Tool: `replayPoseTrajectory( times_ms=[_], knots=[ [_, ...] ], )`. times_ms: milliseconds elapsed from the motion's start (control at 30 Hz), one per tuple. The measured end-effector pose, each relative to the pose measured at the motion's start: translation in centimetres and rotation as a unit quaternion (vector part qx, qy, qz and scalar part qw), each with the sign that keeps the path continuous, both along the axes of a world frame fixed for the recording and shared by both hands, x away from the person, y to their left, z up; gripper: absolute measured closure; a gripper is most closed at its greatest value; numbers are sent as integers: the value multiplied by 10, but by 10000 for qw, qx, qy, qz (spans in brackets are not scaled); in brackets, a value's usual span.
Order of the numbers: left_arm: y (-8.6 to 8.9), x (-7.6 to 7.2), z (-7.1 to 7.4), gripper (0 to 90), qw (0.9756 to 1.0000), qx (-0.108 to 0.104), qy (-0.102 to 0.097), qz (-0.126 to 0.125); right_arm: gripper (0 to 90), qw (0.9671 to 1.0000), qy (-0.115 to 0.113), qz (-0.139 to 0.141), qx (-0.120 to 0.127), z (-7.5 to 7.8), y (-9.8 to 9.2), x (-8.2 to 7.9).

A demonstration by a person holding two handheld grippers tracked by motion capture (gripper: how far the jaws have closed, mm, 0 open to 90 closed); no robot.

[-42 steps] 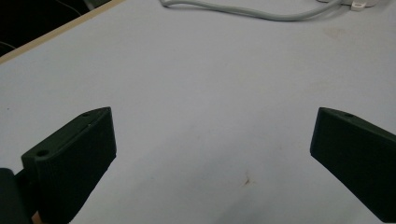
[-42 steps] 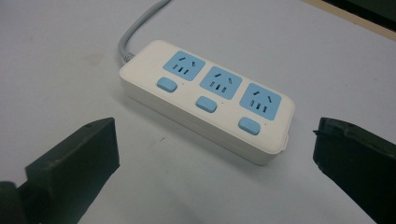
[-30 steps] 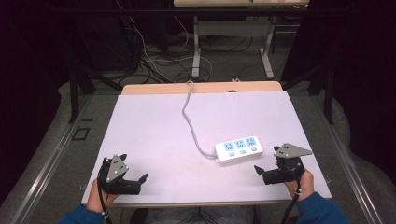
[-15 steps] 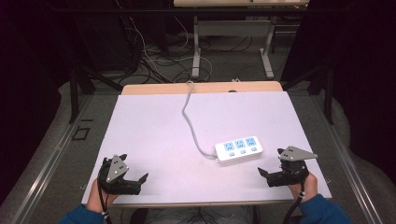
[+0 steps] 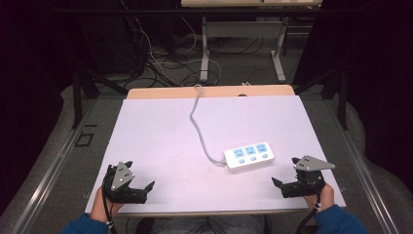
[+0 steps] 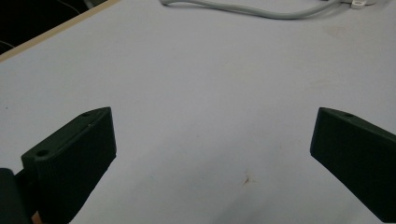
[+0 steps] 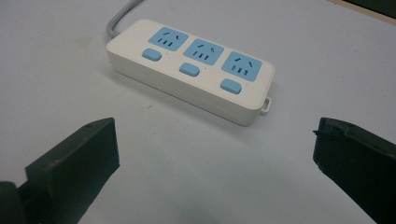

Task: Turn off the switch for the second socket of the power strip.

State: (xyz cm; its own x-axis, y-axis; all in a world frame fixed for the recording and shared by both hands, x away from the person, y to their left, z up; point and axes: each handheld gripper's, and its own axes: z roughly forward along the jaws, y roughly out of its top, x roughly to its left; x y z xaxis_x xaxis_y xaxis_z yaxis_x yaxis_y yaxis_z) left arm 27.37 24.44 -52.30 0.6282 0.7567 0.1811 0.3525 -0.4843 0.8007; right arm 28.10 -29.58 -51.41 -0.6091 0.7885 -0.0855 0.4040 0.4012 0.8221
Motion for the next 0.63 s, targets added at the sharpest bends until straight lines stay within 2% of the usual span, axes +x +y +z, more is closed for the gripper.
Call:
replayPoseTrajectory(
  times_ms=[67, 100, 633],
  knots=[
    [0, 0, 0, 2, 10000, -4, 10, -4, 0, 10000, -2, -78, 24, -1, 1, -2],
    [0, 0, 0, 2, 10000, -7, 15, -8, 0, 10000, 26, -9, -5, -1, 0, -2],
    [0, 1, 0, 2, 10000, 10, 28, -22, 0, 10000, 12, -13, -63, -2, -1, -3]
  ],
)
